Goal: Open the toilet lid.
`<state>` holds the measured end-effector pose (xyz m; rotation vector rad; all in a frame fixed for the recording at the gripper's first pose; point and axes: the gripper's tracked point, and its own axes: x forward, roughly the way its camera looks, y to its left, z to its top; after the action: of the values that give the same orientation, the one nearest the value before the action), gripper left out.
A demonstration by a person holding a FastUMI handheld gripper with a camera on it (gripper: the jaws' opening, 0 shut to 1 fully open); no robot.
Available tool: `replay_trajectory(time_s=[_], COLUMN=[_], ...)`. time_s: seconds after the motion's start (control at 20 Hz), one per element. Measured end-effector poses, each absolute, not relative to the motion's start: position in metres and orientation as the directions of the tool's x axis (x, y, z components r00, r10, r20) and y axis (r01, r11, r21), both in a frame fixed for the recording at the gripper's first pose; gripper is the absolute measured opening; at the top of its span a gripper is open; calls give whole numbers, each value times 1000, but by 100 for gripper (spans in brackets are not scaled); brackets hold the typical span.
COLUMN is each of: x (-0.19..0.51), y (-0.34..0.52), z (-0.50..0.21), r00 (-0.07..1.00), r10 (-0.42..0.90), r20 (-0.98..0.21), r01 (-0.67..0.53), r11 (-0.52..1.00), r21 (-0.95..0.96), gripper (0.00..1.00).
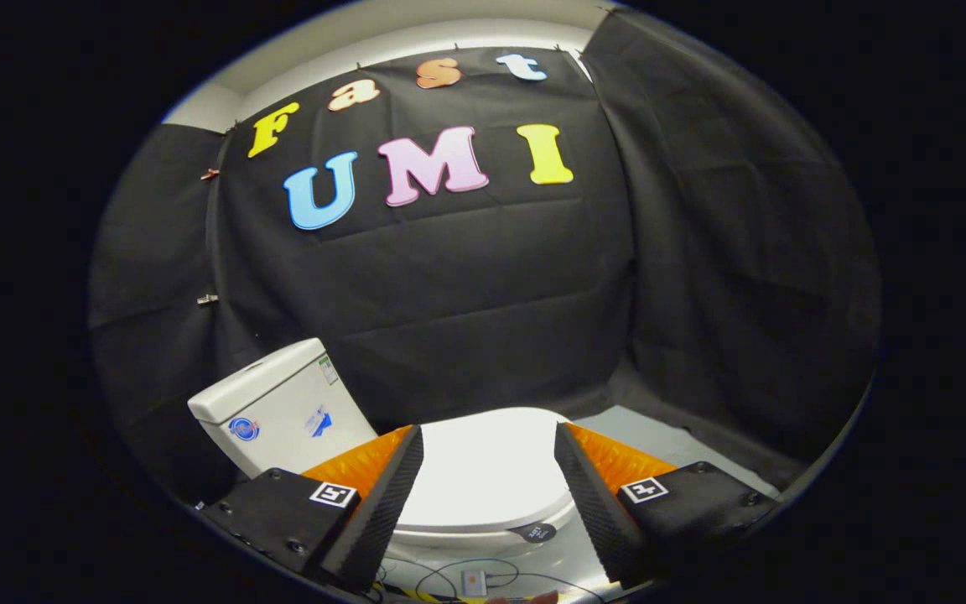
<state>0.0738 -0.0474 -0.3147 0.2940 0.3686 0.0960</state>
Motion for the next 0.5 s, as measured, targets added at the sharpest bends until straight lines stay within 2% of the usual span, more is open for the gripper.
replay_trajectory(time_s=[0.3, 0.5], x=[71, 69], y=[-59, -68], z=[-416, -473], r00=[820, 721], r10=[280, 367], r20=[-500, -588], r01=[11, 121], r11=[865, 769], r21=[502, 628], gripper=[99, 99])
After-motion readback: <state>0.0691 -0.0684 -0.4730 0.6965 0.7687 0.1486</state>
